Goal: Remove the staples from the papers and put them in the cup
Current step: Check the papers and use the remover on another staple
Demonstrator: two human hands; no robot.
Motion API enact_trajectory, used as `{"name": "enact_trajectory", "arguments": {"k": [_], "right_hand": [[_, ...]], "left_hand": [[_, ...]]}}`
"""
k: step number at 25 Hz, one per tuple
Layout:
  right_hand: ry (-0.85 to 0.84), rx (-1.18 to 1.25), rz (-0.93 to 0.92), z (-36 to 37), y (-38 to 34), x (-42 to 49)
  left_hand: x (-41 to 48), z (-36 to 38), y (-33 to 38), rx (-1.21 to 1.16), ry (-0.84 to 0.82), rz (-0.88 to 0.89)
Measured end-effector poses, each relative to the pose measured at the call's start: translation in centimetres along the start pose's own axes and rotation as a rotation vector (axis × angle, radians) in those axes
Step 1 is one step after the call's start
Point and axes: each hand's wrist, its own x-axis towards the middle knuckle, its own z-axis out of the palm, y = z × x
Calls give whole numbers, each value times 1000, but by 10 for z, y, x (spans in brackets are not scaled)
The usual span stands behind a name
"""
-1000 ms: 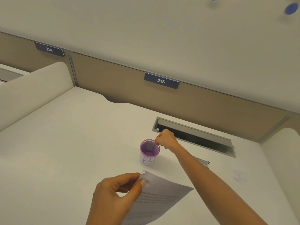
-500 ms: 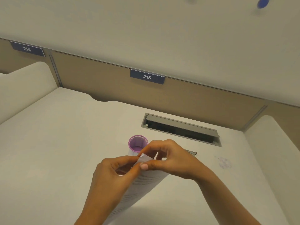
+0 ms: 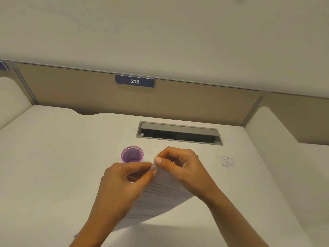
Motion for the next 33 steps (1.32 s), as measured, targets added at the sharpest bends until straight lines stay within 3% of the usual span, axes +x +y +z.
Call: {"name": "enact_trajectory", "arguments": {"k": [2, 5, 7, 12, 17, 21, 27, 33], "right_hand": [[91, 25, 30, -12, -1, -3], [411, 34, 87, -52, 22, -14], [512, 128, 136, -76, 53, -35], [235, 582, 215, -58, 113, -70], [413, 518, 229, -64, 106, -58], [415, 447, 233, -72, 103, -55], [429, 366, 239, -67, 108, -71], [407, 420, 353, -38, 153, -97]], "left_hand": [[5, 7, 4, -55, -20, -8], [12, 13, 14, -215, -44, -34], [17, 14, 21, -317, -75, -22], [31, 31, 16, -392, -175, -19], [43, 44, -3, -489, -106, 29], [36, 54, -16, -400, -170, 86], [29, 68, -26, -380, -61, 97], [10, 92, -65, -371, -129, 10]]}}
